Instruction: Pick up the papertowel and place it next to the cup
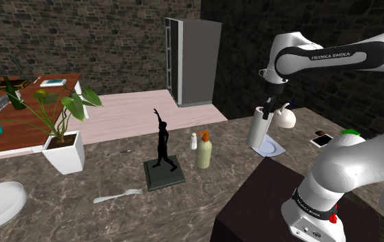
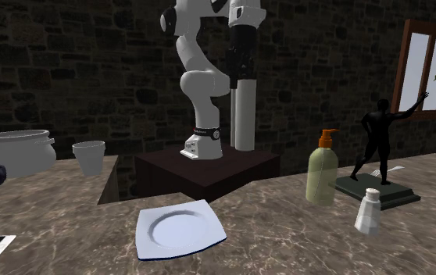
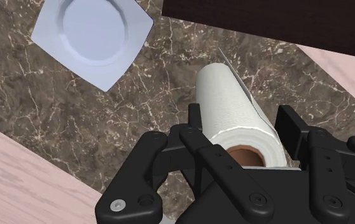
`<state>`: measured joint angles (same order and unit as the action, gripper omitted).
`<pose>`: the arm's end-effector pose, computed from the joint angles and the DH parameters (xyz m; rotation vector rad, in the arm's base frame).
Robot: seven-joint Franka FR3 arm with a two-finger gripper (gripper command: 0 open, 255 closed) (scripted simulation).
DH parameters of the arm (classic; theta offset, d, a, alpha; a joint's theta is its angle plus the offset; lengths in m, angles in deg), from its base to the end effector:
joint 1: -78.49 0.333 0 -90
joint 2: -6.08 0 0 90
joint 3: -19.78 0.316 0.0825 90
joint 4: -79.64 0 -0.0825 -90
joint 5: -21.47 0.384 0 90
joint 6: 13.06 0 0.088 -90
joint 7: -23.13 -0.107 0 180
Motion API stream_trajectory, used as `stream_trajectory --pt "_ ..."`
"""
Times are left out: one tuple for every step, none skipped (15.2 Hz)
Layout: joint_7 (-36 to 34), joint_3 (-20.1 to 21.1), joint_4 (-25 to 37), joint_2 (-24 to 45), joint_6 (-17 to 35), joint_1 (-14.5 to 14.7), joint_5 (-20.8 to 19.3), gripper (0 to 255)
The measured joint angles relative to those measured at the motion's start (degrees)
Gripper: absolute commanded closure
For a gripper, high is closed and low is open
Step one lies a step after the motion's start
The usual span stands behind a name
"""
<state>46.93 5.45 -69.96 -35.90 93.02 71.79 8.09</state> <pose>0.3014 -0.1378 0.4681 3.0872 0.2839 -0.0838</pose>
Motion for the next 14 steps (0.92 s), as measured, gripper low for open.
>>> stream_trajectory --pt "0.0 0.15 0.68 -0.07 -0.76 0.07 0.16 255" --pt "0.03 0.31 1.47 -0.05 -1.53 0.16 0.31 255" --pt "0.02 0.46 2.05 -0.1 -2.17 0.23 0.45 255" --pt "0.08 0.59 2.87 -0.14 -3.02 0.29 0.58 255" --pt "0.16 0.73 3.64 -0.34 -3.99 0.31 0.7 255" --pt "0.21 0.83 4.32 -0.33 -4.66 0.36 0.8 255" --pt "0.19 0.99 5.01 -0.31 -5.36 0.43 0.95 255" --pt "0.19 1.17 5.79 -0.37 -6.19 0.5 1.1 255" --pt "0.3 1.22 6.49 -0.36 -6.87 0.52 1.16 255" --pt "0.3 1.41 7.15 -0.6 -7.77 0.55 1.29 255" --pt "0.37 1.51 8.03 -0.5 -8.55 0.6 1.4 255" --pt "0.48 1.59 8.85 -0.52 -9.38 0.61 1.48 255" --pt "0.69 1.52 9.83 -0.15 -9.98 0.64 1.51 255" --pt "0.65 1.7 10.55 -0.12 -10.68 0.7 1.66 255"
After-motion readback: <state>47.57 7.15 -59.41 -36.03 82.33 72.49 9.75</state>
